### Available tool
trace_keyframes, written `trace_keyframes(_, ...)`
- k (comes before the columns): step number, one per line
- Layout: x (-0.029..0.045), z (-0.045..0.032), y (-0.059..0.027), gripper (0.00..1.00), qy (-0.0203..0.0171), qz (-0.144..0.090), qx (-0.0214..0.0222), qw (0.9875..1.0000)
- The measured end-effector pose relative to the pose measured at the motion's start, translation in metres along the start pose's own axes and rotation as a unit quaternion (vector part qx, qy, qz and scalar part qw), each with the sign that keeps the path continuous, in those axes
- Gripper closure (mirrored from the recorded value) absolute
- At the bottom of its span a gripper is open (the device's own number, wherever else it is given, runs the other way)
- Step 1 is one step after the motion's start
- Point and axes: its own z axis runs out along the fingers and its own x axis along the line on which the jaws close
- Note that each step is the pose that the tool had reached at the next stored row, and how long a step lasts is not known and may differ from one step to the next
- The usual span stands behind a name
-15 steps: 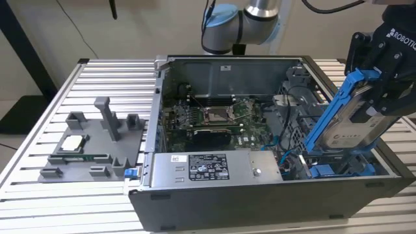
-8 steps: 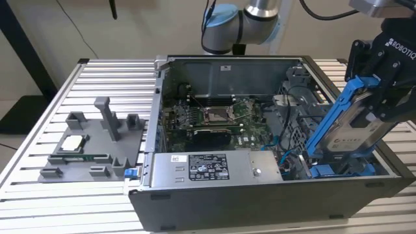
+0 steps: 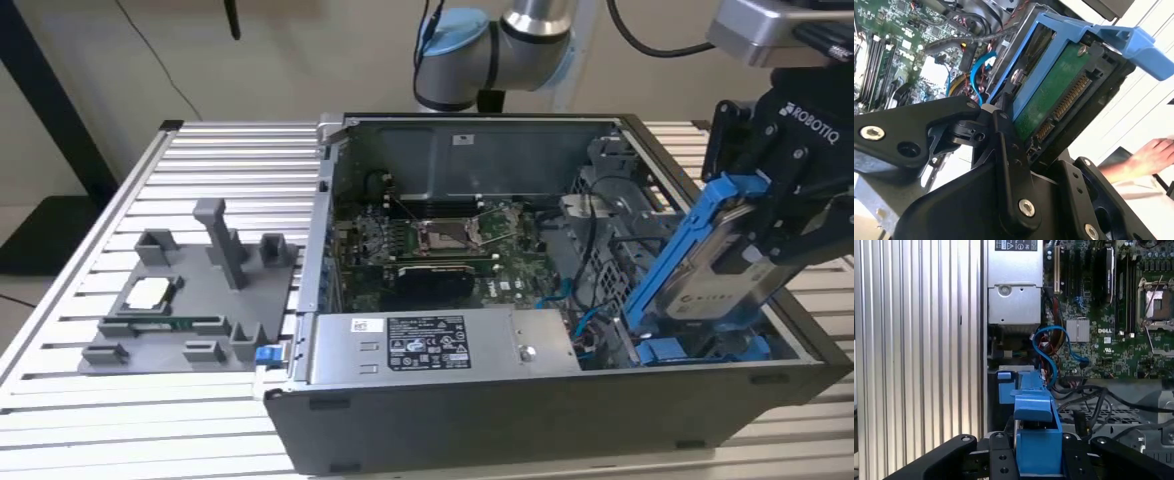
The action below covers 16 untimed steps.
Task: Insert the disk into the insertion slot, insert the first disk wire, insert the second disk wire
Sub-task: 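Insert the disk into the insertion slot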
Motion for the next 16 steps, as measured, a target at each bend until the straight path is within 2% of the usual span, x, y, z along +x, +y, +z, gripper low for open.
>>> trace_keyframes(10, -0.0003, 0.0082, -0.0022, 0.67, -0.0003, 0.000, 0.0000, 1.0000)
trace_keyframes(16, -0.0005, 0.0182, -0.0031, 0.67, -0.0013, 0.000, 0.0000, 1.0000)
